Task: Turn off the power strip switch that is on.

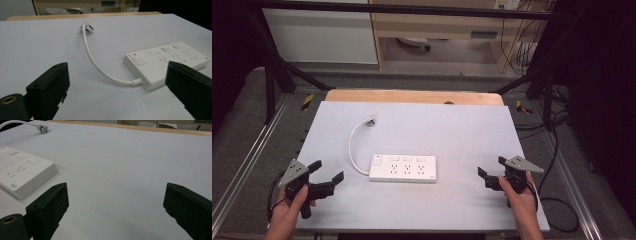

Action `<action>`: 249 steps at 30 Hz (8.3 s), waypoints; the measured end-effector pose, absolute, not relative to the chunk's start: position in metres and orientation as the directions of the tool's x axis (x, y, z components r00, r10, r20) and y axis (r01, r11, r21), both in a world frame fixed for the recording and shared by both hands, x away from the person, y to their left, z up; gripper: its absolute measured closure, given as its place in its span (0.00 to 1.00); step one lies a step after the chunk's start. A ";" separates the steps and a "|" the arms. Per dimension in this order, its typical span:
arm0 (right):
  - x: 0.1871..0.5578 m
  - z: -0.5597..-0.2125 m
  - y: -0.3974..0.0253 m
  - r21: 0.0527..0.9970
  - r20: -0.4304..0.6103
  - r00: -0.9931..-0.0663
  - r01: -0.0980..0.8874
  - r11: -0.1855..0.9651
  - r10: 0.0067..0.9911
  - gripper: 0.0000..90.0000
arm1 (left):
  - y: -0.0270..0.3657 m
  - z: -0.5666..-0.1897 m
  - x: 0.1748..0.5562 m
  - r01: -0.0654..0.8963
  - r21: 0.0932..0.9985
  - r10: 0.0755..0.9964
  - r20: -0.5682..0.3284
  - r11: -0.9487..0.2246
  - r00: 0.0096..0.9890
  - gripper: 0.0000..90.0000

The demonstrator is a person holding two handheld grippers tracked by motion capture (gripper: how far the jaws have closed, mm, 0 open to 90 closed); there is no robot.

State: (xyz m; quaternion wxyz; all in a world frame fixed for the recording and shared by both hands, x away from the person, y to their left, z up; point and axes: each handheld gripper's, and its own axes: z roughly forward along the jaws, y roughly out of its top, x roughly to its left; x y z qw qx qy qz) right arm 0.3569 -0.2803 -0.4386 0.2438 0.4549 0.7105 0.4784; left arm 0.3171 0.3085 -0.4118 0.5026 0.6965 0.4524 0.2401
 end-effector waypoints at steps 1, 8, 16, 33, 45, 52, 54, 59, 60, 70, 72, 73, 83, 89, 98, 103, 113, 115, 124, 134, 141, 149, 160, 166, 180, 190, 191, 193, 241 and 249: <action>0.356 -0.438 -0.280 0.901 0.090 -0.468 0.414 0.128 0.879 0.07 | 0.307 -0.411 0.316 0.386 0.918 0.871 -0.116 -0.088 0.476 0.06; 0.355 -0.435 -0.281 0.913 0.081 -0.465 0.390 0.121 0.881 0.07 | 0.308 -0.413 0.317 0.394 0.915 0.873 -0.117 -0.091 0.474 0.06; 0.355 -0.431 -0.281 0.919 0.078 -0.468 0.375 0.118 0.880 0.08 | 0.308 -0.413 0.316 0.397 0.914 0.874 -0.120 -0.088 0.471 0.06; 0.348 -0.416 -0.269 0.940 0.152 -0.491 0.339 0.028 0.858 0.05 | 0.309 -0.413 0.317 0.402 0.912 0.873 -0.128 -0.084 0.471 0.06; 0.344 -0.405 -0.249 0.940 0.122 -0.527 0.334 0.073 0.841 0.05 | 0.308 -0.414 0.316 0.402 0.910 0.867 -0.120 -0.098 0.484 0.06; 0.343 -0.401 -0.237 0.940 0.097 -0.548 0.324 0.104 0.831 0.04 | 0.308 -0.414 0.316 0.401 0.911 0.868 -0.121 -0.095 0.481 0.06; 0.343 -0.401 -0.236 0.941 0.093 -0.548 0.322 0.108 0.831 0.05 | 0.308 -0.413 0.316 0.401 0.911 0.868 -0.122 -0.094 0.481 0.06; 0.343 -0.400 -0.229 0.941 0.090 -0.584 0.316 0.123 0.806 0.08 | 0.310 -0.413 0.316 0.404 0.911 0.873 -0.129 -0.082 0.470 0.06; 0.343 -0.400 -0.228 0.941 0.091 -0.587 0.316 0.124 0.805 0.08 | 0.310 -0.413 0.316 0.401 0.912 0.873 -0.126 -0.085 0.471 0.06; 0.347 -0.396 -0.215 0.939 0.063 -0.605 0.306 0.159 0.794 0.05 | 0.310 -0.414 0.316 0.405 0.910 0.872 -0.128 -0.086 0.472 0.06; 0.349 -0.394 -0.211 0.939 0.053 -0.610 0.301 0.169 0.791 0.05 | 0.308 -0.414 0.316 0.405 0.909 0.870 -0.123 -0.094 0.477 0.06; 0.350 -0.393 -0.208 0.939 0.044 -0.612 0.295 0.177 0.789 0.05 | 0.308 -0.414 0.316 0.405 0.909 0.868 -0.118 -0.101 0.482 0.06; 0.372 -0.373 -0.187 0.947 0.029 -0.652 0.261 0.188 0.758 0.05 | 0.308 -0.414 0.316 0.407 0.908 0.874 -0.112 -0.103 0.472 0.06; 0.382 -0.363 -0.175 0.948 0.025 -0.667 0.251 0.194 0.745 0.05 | 0.307 -0.414 0.316 0.404 0.909 0.871 -0.113 -0.104 0.478 0.06; 0.388 -0.354 -0.161 0.951 0.027 -0.670 0.246 0.187 0.742 0.04 | 0.307 -0.415 0.316 0.405 0.907 0.870 -0.107 -0.113 0.482 0.06; 0.393 -0.353 -0.154 0.952 0.035 -0.662 0.250 0.176 0.749 0.05 | 0.306 -0.414 0.316 0.400 0.910 0.868 -0.107 -0.111 0.484 0.06; 0.395 -0.349 -0.140 0.953 0.043 -0.672 0.251 0.172 0.740 0.06 | 0.307 -0.414 0.316 0.403 0.908 0.869 -0.106 -0.114 0.484 0.06; 0.397 -0.349 -0.137 0.952 0.050 -0.675 0.255 0.169 0.736 0.07 | 0.307 -0.414 0.316 0.403 0.908 0.869 -0.104 -0.115 0.484 0.06; 0.396 -0.351 -0.129 0.954 0.031 -0.683 0.239 0.183 0.730 0.18 | 0.306 -0.414 0.316 0.404 0.907 0.865 -0.106 -0.118 0.490 0.06; 0.395 -0.354 -0.124 0.952 0.024 -0.693 0.236 0.195 0.720 0.34 | 0.306 -0.414 0.316 0.404 0.907 0.865 -0.105 -0.119 0.490 0.06; 0.396 -0.360 -0.117 0.954 0.024 -0.700 0.229 0.193 0.713 0.53 | 0.306 -0.415 0.316 0.405 0.906 0.864 -0.102 -0.125 0.493 0.06; 0.401 -0.366 -0.109 0.957 0.038 -0.704 0.230 0.176 0.709 0.69 | 0.306 -0.415 0.316 0.405 0.906 0.864 -0.103 -0.124 0.493 0.06; 0.410 -0.373 -0.098 0.961 0.054 -0.698 0.230 0.152 0.714 0.81 | 0.306 -0.415 0.316 0.406 0.905 0.864 -0.102 -0.125 0.493 0.06; 0.412 -0.375 -0.091 0.963 0.050 -0.696 0.223 0.150 0.716 0.85 | 0.306 -0.415 0.316 0.406 0.905 0.863 -0.100 -0.129 0.496 0.06; 0.418 -0.382 -0.073 0.962 0.048 -0.716 0.221 0.160 0.696 0.95 | 0.306 -0.415 0.316 0.406 0.905 0.863 -0.099 -0.129 0.496 0.06; 0.420 -0.388 -0.060 0.961 0.053 -0.728 0.223 0.164 0.684 1.00 | 0.306 -0.415 0.316 0.407 0.904 0.862 -0.101 -0.129 0.497 0.06; 0.420 -0.389 -0.059 0.960 0.072 -0.728 0.236 0.151 0.682 1.00 | 0.305 -0.415 0.316 0.406 0.905 0.861 -0.102 -0.128 0.498 0.06; 0.421 -0.391 -0.058 0.959 0.082 -0.730 0.243 0.146 0.679 1.00 | 0.305 -0.415 0.316 0.406 0.905 0.861 -0.103 -0.126 0.498 0.06; 0.434 -0.420 -0.033 0.870 0.078 -0.748 0.374 0.321 0.659 1.00 | 0.305 -0.415 0.316 0.403 0.906 0.862 -0.097 -0.130 0.497 0.06; 0.435 -0.425 -0.030 0.856 0.078 -0.749 0.389 0.341 0.658 1.00 | 0.305 -0.415 0.316 0.401 0.907 0.862 -0.097 -0.130 0.498 0.06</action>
